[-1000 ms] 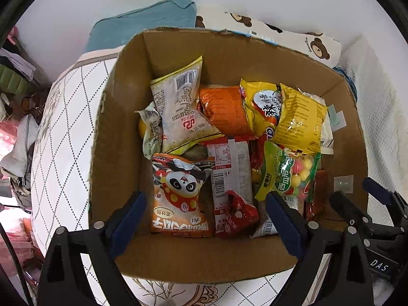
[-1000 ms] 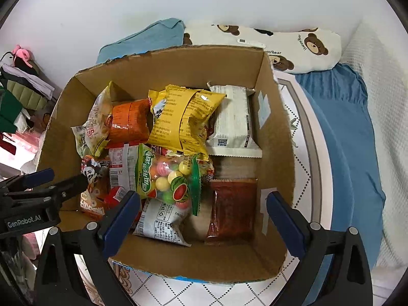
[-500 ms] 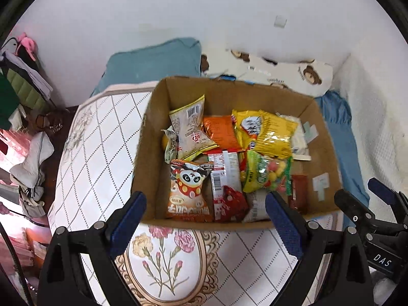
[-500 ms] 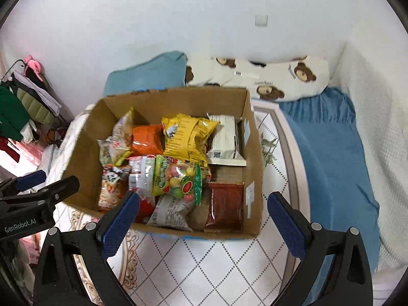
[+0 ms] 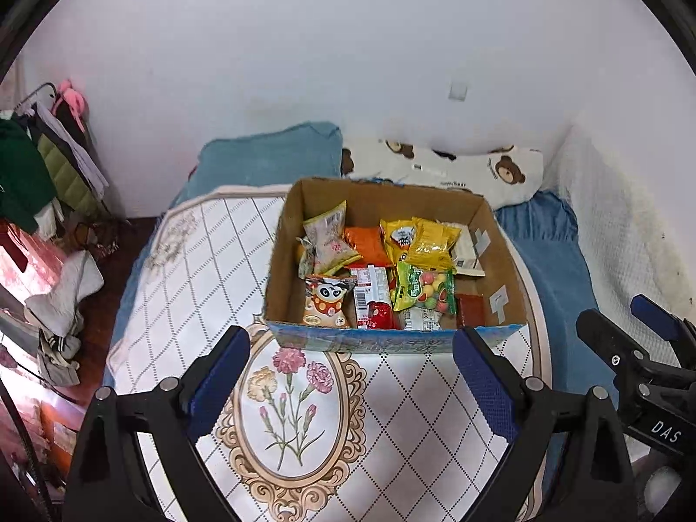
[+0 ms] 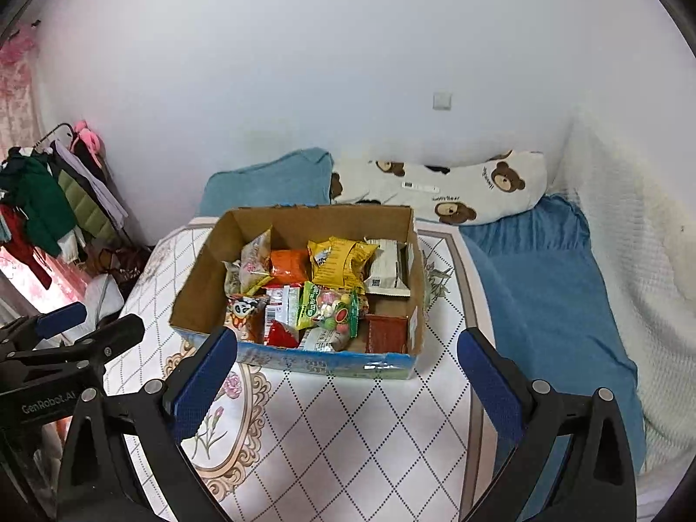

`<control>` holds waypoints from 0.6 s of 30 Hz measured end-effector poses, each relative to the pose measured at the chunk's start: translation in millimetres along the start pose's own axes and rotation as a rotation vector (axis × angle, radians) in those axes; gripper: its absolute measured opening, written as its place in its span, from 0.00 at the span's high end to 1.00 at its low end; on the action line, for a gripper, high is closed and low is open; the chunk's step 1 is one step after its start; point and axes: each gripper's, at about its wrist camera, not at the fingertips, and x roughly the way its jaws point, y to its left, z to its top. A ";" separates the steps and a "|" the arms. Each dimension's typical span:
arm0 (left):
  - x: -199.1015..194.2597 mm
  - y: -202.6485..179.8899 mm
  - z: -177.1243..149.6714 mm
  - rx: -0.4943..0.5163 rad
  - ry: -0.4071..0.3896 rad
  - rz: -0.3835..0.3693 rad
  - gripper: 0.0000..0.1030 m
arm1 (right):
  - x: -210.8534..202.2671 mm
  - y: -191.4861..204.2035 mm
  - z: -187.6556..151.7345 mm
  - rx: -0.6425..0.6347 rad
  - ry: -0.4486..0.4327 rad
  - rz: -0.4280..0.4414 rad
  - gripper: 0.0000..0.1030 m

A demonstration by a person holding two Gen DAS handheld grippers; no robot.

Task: Organize snacks

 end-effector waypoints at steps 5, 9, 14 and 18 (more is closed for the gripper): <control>-31.5 -1.4 -13.1 0.010 -0.043 0.005 0.07 | -44.8 2.0 -12.5 -0.005 -0.060 -0.003 0.00; -47.1 -0.7 -19.9 0.004 -0.061 0.002 0.07 | -72.0 4.3 -20.2 -0.008 -0.088 0.004 0.00; -59.8 -0.2 -27.3 0.008 -0.079 0.015 0.07 | -96.6 8.2 -26.7 -0.018 -0.114 0.013 0.00; -63.9 2.0 -31.6 -0.001 -0.083 0.016 0.07 | -101.7 10.0 -29.0 -0.018 -0.116 0.017 0.00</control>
